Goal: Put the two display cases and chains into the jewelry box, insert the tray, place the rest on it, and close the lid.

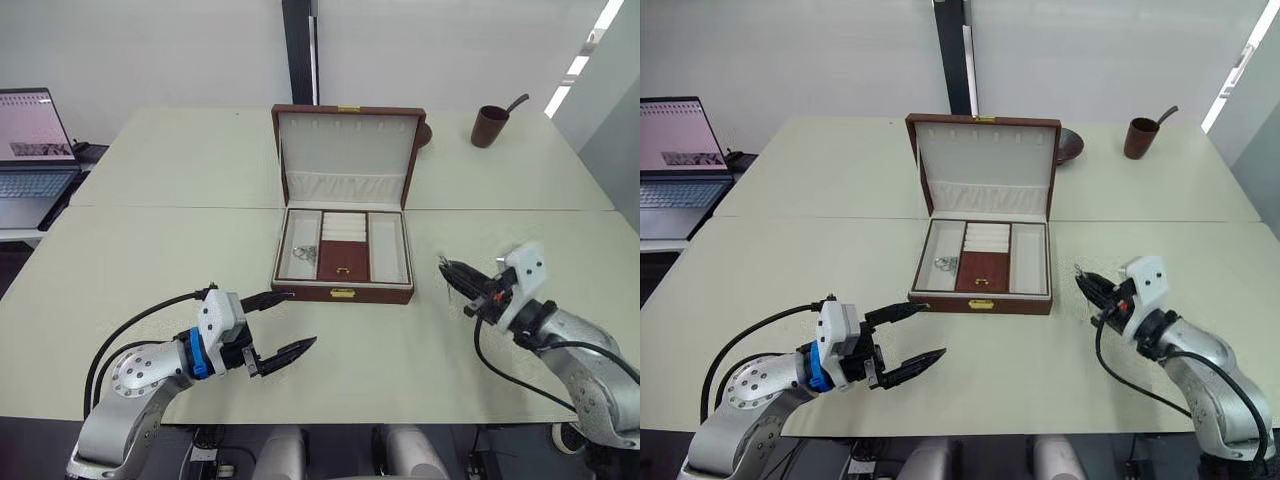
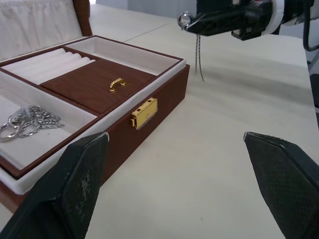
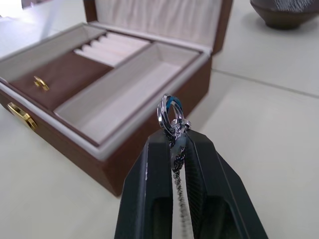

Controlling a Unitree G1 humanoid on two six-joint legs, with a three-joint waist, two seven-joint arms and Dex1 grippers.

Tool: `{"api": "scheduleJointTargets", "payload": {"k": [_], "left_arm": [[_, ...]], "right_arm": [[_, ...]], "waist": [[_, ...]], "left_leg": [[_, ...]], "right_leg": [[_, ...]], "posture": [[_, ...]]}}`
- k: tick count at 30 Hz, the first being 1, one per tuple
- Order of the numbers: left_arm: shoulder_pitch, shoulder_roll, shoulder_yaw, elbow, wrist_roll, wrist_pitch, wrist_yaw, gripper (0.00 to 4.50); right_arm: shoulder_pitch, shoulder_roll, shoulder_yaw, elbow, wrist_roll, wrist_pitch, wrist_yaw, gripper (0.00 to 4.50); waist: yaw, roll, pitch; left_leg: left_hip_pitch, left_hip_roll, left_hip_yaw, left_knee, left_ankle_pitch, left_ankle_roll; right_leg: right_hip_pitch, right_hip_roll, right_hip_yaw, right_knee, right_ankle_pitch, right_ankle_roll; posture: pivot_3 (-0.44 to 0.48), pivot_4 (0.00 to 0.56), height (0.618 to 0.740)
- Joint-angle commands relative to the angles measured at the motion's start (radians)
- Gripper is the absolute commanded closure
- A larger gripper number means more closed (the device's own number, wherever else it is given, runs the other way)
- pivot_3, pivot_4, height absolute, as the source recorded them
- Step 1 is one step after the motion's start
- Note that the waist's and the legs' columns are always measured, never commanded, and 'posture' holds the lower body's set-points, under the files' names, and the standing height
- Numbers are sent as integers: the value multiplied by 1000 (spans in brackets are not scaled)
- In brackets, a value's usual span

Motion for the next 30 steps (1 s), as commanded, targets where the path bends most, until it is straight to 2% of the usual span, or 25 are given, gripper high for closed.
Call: {"api": "scheduleJointTargets", "payload": {"k": [1,4,8,11,20,30], "left_arm": [[21,-13,58,-65,-37,4,44,0],[37,-19,76,-87,-47,14,70,0],[114,-46,122,-128,-59,10,120,0],[144,-60,133,-150,-57,11,148,0],[191,-82,140,-222,-56,20,222,0],[188,-86,142,-292,-82,70,291,0]], "right_arm": [[-82,-10,-13,-64,70,74,-31,4398],[-149,-7,-5,-66,92,116,-50,4398],[-316,46,17,-28,138,165,-100,4398],[-366,64,39,0,138,173,-101,4398],[-440,100,112,117,87,120,-88,4398],[-409,124,159,195,26,66,-67,4398]], "waist": [[1,0,0],[1,0,0],[-7,1,1],[0,1,1],[1,1,1],[0,2,1]], "left_leg": [[0,0,0,0,0,0],[0,0,-1,0,0,0],[0,0,0,0,0,0],[0,0,-1,0,0,0],[-2,0,-1,0,0,0],[-2,0,-1,0,0,0]], "right_leg": [[0,0,0,0,0,0],[0,-1,0,0,0,0],[-1,-1,2,0,0,0],[-1,0,0,0,0,0],[-2,-1,0,0,0,0],[-3,-1,0,0,0,0]], "posture": [[0,150,740],[0,150,740],[0,150,740],[0,150,740],[0,150,740],[0,150,740]]}}
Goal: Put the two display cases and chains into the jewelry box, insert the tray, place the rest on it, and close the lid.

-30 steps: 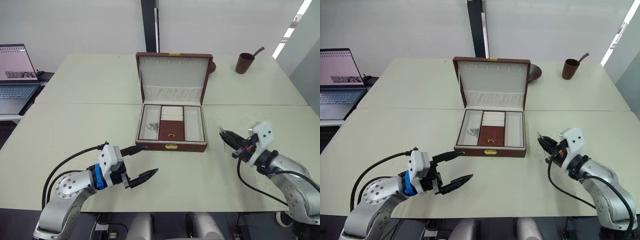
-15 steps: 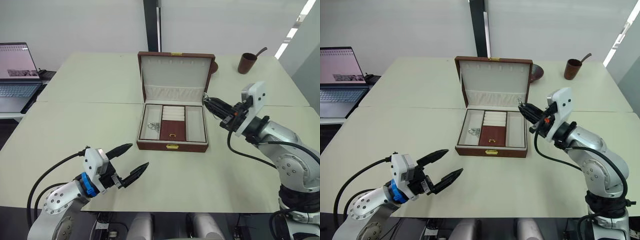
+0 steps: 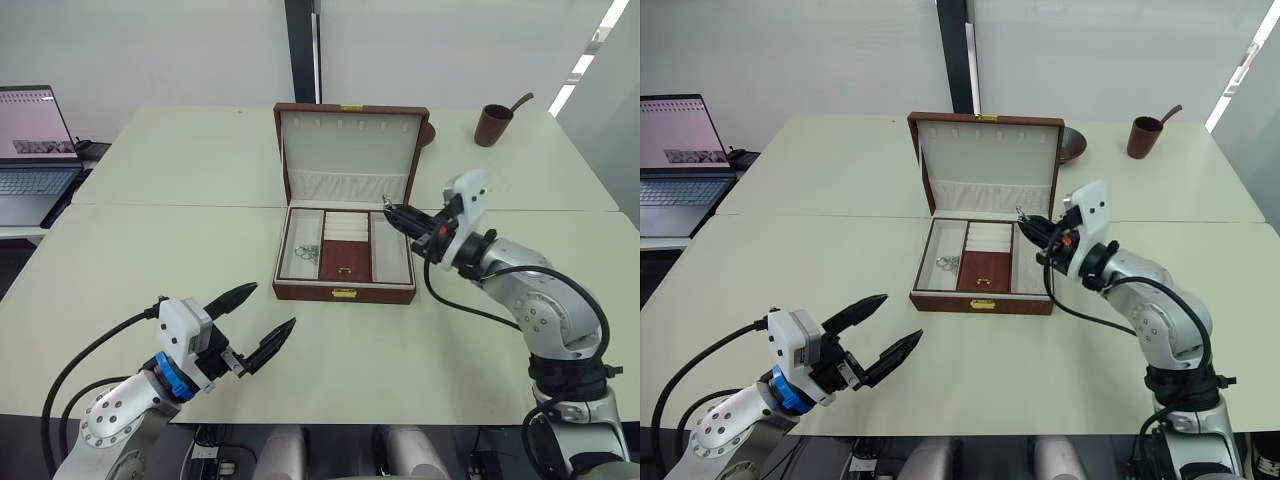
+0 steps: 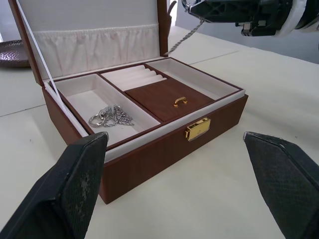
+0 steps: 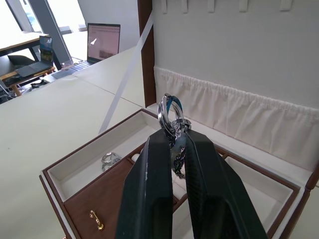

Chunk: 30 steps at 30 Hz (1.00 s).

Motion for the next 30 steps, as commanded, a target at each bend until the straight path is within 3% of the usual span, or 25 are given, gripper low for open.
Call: {"api": "scheduleJointTargets", "payload": {"k": [1,20,21,30], "left_arm": [[-18,2,18,-50,-31,19,24,0],[-31,8,14,-47,-37,38,16,0],[-26,7,13,-44,-35,32,11,0],[7,-9,0,14,-3,-43,-42,0]], "right_arm": [[9,7,-3,1,-12,-34,13,4398],[115,7,27,57,-110,-83,39,4398],[114,11,23,57,-110,-83,37,3686],[116,8,-18,28,-74,-90,72,1290]], "waist": [[0,0,0],[0,0,0],[0,0,0],[0,0,0]], "left_leg": [[0,0,0,0,0,0],[0,-1,0,0,0,0],[0,0,0,0,0,0],[0,0,0,0,0,0]], "right_leg": [[0,0,0,0,0,0],[-1,1,0,0,0,0],[-1,1,0,0,0,0],[-1,1,0,0,0,0]], "posture": [[0,150,740],[0,150,740],[0,150,740],[0,150,740]]}}
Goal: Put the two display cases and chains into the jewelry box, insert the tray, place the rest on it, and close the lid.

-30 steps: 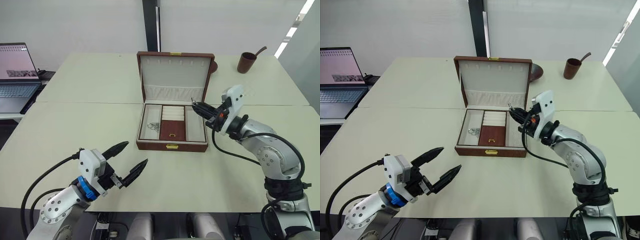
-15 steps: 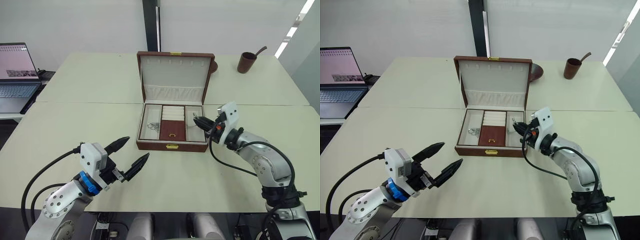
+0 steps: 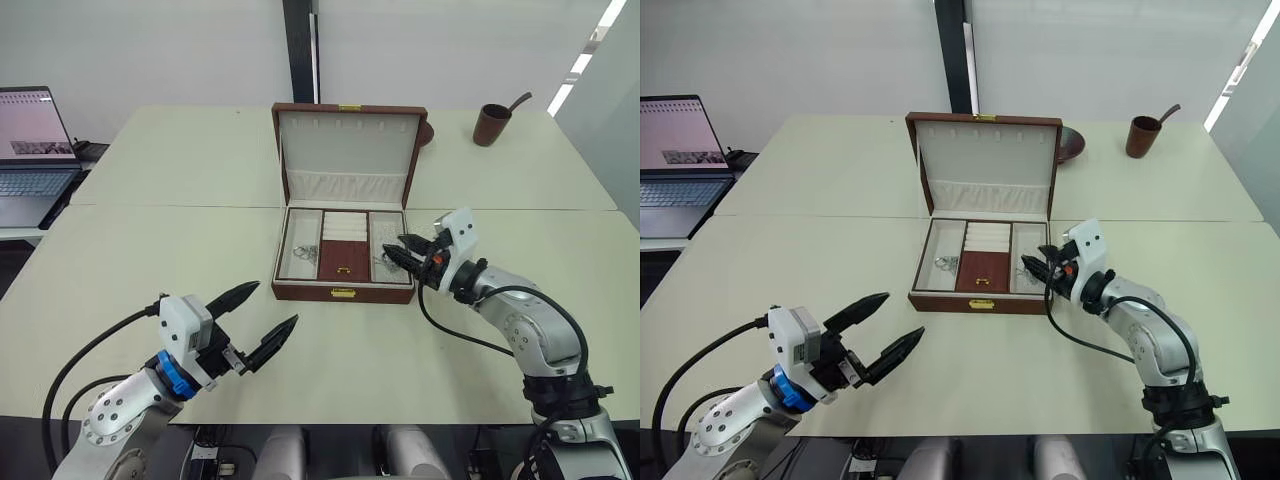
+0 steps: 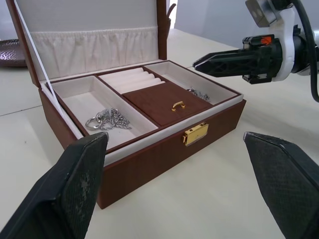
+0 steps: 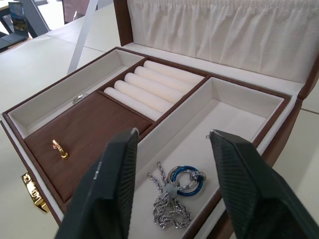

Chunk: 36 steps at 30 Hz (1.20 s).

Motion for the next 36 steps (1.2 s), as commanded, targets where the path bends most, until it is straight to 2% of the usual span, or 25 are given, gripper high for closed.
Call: {"api": "scheduleJointTargets", "payload": {"k": [1,4,11,20,27,36], "left_arm": [[13,-7,2,1,6,-44,-28,0],[10,-5,25,22,-14,-31,-25,0],[-44,89,138,186,-50,20,-83,0],[-202,258,291,529,-30,10,-191,0],[-230,316,344,676,15,-12,-227,0],[-237,353,393,768,42,-32,-252,0]], "right_arm": [[8,-8,-60,-57,42,-24,25,1000],[38,-53,-101,-65,58,-41,70,36],[135,-246,-214,38,52,-183,289,36],[222,-454,-306,377,4,-329,523,36],[227,-502,-325,541,-45,-431,564,36],[232,-495,-319,535,-60,-442,557,36]], "waist": [[0,0,0],[2,0,0],[2,0,1],[1,-1,1],[-4,0,1],[-1,0,1]], "left_leg": [[0,0,0,0,0,0],[-1,0,0,0,0,0],[-1,-1,2,0,0,0],[0,0,3,0,0,0],[1,0,5,0,0,0],[1,2,4,0,0,0]], "right_leg": [[0,0,0,0,0,0],[0,0,0,0,0,0],[0,0,-1,-1,0,0],[0,1,-1,0,-1,-1],[0,0,1,0,-1,-1],[0,-1,0,0,-1,-1]], "posture": [[0,150,740],[0,150,740],[0,150,740],[0,150,740],[0,150,740],[0,150,740]]}}
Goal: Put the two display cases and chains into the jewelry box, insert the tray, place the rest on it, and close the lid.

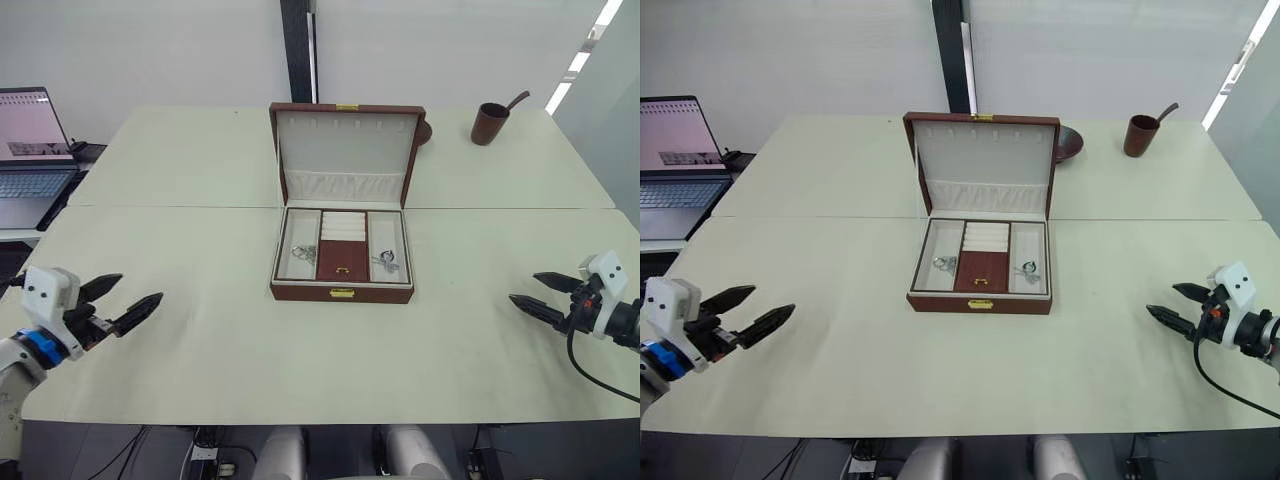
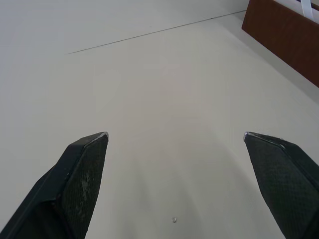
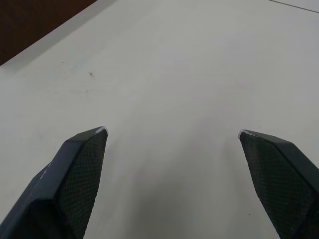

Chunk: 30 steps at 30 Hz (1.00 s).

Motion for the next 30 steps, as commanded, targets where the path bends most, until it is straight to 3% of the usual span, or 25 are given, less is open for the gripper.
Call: {"api": "scheduleJointTargets", "payload": {"k": [1,14,20,24,26,30], "left_arm": [[-4,19,38,-7,4,-13,-7,0],[-30,-4,6,-53,14,25,40,0],[-132,-43,-77,-56,40,48,82,0],[-276,-122,-212,-19,75,50,86,917],[-330,-142,-252,14,96,46,78,1641],[-434,-174,-309,102,124,25,73,2882]], "right_arm": [[-6,-14,-26,-25,-2,-12,0,36],[-41,8,-17,-81,8,37,-41,36],[-119,80,35,-181,28,125,-86,36],[-206,174,153,-231,-3,147,-116,1004],[-241,204,185,-211,-29,136,-133,1791],[-302,258,234,-146,-78,100,-163,2860]], "waist": [[0,0,0],[0,0,0],[0,0,0],[1,0,0],[1,0,0],[1,0,0]], "left_leg": [[0,0,0,0,0,0],[0,1,0,0,0,0],[0,0,-1,0,0,0],[-1,0,-2,0,0,0],[-1,-1,-2,1,0,0],[-3,-2,-2,1,0,0]], "right_leg": [[0,0,0,0,0,0],[0,0,0,0,0,0],[0,0,-1,1,0,1],[0,0,-1,1,1,1],[0,0,-1,1,1,2],[-2,0,-1,1,2,2]], "posture": [[0,150,740],[0,150,740],[0,150,740],[0,150,740],[0,150,740],[0,150,740]]}}
